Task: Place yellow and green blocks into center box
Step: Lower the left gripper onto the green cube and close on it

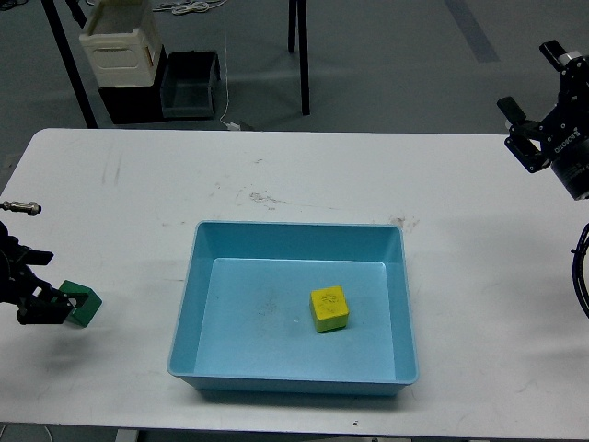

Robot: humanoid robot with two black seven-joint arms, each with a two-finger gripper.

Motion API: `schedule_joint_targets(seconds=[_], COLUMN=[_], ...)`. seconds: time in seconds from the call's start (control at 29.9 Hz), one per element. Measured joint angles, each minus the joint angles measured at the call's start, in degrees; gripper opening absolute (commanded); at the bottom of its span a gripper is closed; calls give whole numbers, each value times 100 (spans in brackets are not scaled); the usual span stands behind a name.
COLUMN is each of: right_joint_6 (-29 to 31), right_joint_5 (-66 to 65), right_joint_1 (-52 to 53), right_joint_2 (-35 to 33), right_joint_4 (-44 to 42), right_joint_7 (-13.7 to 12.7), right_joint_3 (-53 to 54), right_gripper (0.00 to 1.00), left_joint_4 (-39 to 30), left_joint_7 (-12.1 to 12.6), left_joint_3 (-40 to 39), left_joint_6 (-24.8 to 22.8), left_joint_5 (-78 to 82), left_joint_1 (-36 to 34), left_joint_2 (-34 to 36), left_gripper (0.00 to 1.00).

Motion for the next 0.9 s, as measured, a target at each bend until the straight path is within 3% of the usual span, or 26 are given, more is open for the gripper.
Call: schedule_joint_targets(seconds=[0.3,0.9], right_joint_6=[-3,-35], right_joint_5=[0,0], right_joint_1=[-50,-185], right_joint_2=[28,54], right_joint_4=[10,10], right_joint_7=[8,8], right_joint_3=[47,197], right_gripper=[100,100], left_joint_4=[542,912], left_joint_7=[0,0], left_joint_3=[264,463], left_joint_6=[-5,-5], left_joint_5=[14,14], left_joint_1=[-36,-56], left_joint_2=[-412,-662], left_gripper=[100,100])
